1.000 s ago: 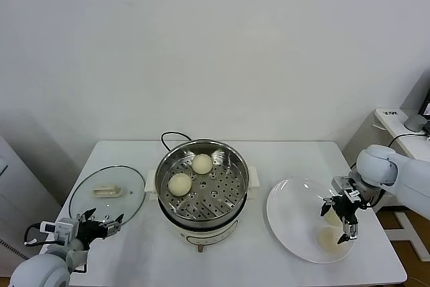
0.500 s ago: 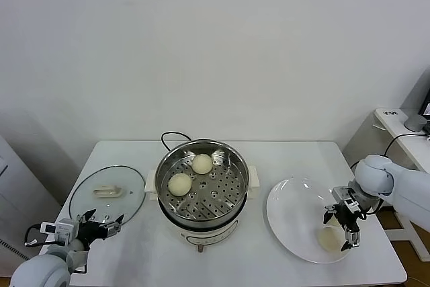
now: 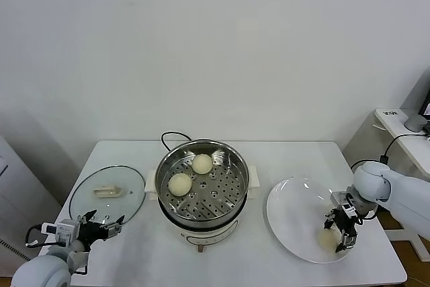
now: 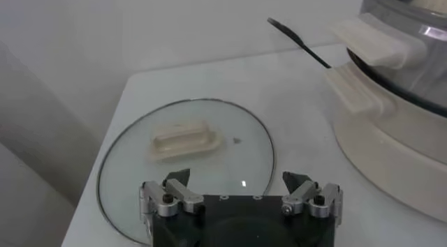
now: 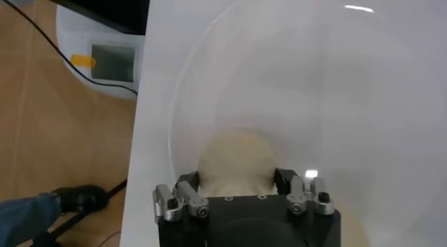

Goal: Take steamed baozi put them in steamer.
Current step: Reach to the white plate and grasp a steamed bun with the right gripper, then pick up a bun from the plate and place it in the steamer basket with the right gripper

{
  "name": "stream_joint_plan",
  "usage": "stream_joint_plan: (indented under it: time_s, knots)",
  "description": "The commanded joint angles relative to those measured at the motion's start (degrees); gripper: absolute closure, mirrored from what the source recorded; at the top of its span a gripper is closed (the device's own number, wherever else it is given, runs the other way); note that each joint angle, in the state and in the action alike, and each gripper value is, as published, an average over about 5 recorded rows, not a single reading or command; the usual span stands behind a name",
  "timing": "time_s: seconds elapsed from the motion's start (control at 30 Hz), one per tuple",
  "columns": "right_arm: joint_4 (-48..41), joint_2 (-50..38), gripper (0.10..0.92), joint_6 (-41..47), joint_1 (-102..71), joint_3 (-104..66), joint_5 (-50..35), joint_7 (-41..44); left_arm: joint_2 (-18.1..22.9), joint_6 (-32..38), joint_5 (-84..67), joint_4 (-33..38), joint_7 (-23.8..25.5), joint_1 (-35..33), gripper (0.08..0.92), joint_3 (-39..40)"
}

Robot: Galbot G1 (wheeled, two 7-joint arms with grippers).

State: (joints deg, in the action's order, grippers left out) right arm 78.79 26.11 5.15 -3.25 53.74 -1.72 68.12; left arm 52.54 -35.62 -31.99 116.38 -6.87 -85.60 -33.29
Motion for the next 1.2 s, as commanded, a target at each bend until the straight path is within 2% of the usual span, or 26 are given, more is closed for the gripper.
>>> stream_joint_plan:
  time_s: [0.03,0.33,0.53,0.97,1.2]
  knots:
    - [0.23,-0.36,0.472,0.19,-1.16,-1.86,-1.41,0.07,0.08,-0.13,0.05,0.15,-0.04,0.06,0.177,0.14]
    - [2.26,-1.18,0.506,-0.53,15.45,8.38,-5.33,2.52,0.53,-0.40,0.19,0.64,-0.19,0.04,0.177,0.21]
    - [1.55,2.08,0.508,-3.39,31.83,16.47,-8.68,3.94,0.64,-0.64,0.23,1.29,-0.30,-0.03,0.177,0.10]
    - [-5.27,22.79,0.508,-18.33,43.16,14.65,-15.65,2.19,0.52,-0.59,0.24,1.66,-0.33,-0.30,0.177,-0.10]
    - [-7.34,30.56,0.508,-28.75,43.22,12.76,-14.84,2.76,0.21,-0.39,0.12,1.69,-0.27,-0.29,0.177,-0.35]
